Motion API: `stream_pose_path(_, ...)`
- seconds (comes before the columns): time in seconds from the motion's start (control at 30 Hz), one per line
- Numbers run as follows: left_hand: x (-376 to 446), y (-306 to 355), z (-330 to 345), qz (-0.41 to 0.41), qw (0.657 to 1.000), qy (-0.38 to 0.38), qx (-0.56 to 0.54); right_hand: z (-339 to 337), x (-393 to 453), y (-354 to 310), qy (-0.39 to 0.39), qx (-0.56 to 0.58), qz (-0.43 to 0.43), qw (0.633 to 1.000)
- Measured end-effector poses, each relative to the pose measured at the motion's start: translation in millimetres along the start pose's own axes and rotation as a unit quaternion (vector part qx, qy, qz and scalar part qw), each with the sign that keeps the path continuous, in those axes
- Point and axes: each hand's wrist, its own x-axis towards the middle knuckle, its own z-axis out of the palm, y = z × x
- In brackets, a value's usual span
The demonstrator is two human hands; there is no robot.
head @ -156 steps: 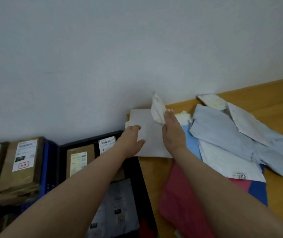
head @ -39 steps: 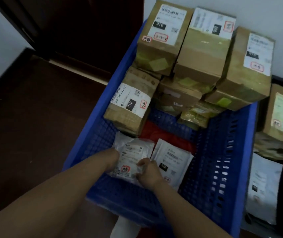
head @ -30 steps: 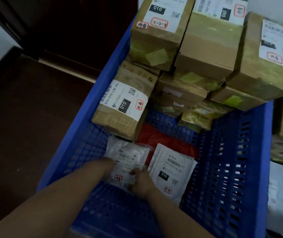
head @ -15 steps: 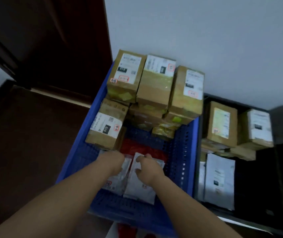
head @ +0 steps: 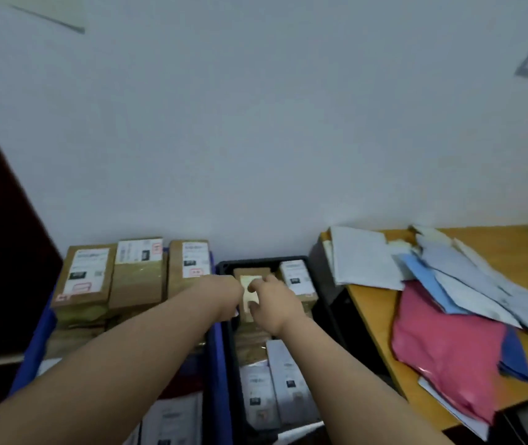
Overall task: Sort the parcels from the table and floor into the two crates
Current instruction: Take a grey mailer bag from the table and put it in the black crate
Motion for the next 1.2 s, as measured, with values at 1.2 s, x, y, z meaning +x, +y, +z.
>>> stream_pose_path(1.2,355,412,-212,0.155,0.986,0.049,0.04,-102,25,579,0.042,0.018,0.266,0.963)
